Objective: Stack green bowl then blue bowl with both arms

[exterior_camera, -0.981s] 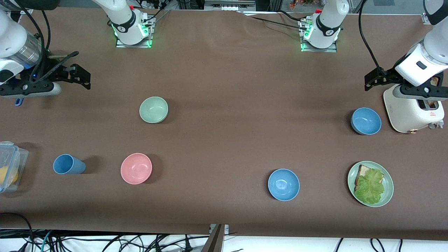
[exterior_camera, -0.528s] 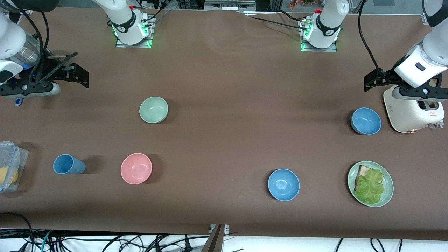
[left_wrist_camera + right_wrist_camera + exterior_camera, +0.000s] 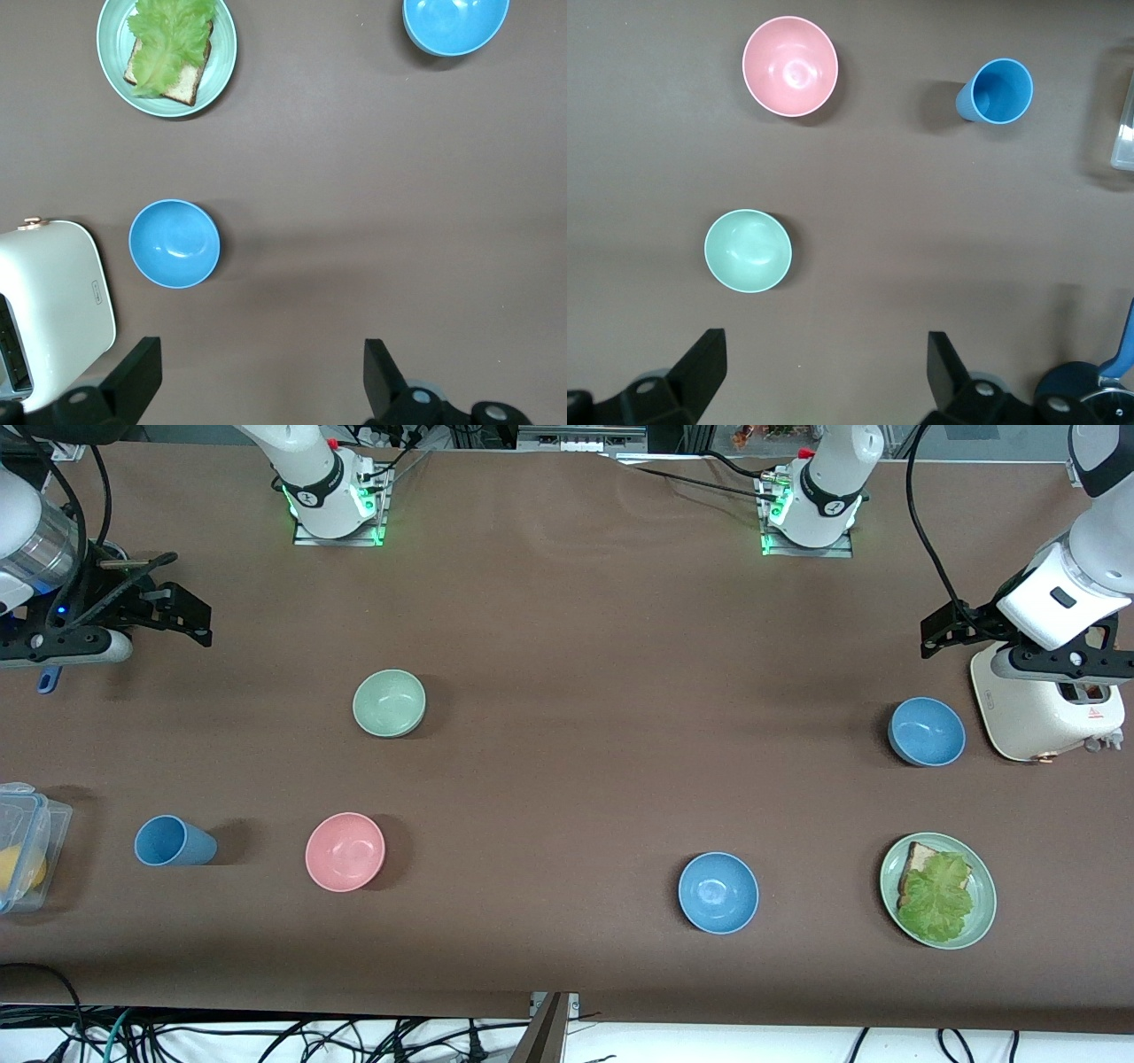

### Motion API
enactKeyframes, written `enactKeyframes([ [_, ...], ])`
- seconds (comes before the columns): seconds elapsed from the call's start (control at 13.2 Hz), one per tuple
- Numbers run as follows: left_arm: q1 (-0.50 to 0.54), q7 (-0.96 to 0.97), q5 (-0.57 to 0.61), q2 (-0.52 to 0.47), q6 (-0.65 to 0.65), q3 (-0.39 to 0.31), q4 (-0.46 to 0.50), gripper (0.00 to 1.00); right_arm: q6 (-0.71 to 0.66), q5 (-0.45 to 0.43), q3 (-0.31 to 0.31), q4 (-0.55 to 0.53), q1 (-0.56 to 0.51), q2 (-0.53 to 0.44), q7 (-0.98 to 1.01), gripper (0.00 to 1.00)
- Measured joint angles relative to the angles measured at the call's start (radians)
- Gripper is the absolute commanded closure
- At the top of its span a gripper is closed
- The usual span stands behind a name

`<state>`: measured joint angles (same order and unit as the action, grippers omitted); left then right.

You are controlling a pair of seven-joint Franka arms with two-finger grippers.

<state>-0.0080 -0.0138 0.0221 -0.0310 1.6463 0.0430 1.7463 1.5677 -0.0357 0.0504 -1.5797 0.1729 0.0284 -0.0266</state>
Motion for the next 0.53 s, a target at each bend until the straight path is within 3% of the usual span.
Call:
enactKeyframes([
  [0.53,0.0,0.001,0.0,0.0,-0.001,0.0,0.0,0.0,-0.031,0.01,-0.004,-0.004,0.0,0.005,0.0,0.0],
])
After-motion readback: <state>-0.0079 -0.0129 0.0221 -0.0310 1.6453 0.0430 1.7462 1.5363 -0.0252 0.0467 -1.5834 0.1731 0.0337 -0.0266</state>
